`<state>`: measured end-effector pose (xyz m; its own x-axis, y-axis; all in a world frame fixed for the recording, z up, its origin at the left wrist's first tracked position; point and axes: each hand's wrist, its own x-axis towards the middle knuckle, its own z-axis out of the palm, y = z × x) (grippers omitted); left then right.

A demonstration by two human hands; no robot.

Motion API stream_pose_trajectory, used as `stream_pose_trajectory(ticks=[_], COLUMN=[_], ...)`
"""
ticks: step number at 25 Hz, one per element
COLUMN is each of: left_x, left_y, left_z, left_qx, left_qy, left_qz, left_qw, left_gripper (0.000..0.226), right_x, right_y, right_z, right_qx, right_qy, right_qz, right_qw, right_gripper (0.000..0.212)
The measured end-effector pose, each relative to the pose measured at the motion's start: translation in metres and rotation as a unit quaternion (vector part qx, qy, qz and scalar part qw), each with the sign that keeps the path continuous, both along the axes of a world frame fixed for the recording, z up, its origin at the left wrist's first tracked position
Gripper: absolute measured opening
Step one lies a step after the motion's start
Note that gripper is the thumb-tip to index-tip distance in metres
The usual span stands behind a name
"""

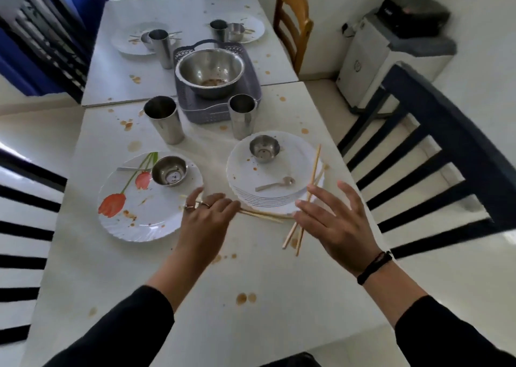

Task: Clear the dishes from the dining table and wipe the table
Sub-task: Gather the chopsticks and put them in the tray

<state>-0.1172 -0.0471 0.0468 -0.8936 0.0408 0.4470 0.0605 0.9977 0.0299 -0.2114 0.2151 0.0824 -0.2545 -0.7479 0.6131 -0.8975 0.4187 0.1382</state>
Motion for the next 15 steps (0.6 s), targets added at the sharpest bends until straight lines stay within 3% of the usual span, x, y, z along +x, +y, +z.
stream_pose_trajectory(ticks=[4, 6, 9, 13, 15], left_x=[-0.005, -0.006, -0.002, 0.002, -0.001], left_y=[0.068, 0.107, 0.19, 0.323, 0.391], left_z=[0.043, 0.064, 0.083, 0.078, 0.072], left_qx=[0.006, 0.037, 0.094, 0.183, 0.225], left_qy=[0.115, 0.161, 0.174, 0.099, 0.045], left_qz=[-0.152, -0.215, -0.298, -0.364, -0.375], left_qw=[0.982, 0.962, 0.934, 0.908, 0.898], left_gripper=[0.029, 0.027, 0.026, 0.023, 0.017], right_x=[0.045, 0.06, 0.095, 0.127, 0.128], right_y=[0.063, 0.098, 0.156, 0.238, 0.296], right_z=[0.045, 0.061, 0.065, 0.047, 0.039], right_qx=[-0.1, -0.168, -0.33, -0.513, -0.547], right_qy=[-0.039, -0.12, -0.284, -0.363, -0.388], right_qz=[0.0, 0.016, -0.009, -0.038, -0.071], right_qw=[0.994, 0.978, 0.9, 0.776, 0.738], right_gripper=[0.018, 0.014, 0.01, 0.011, 0.01])
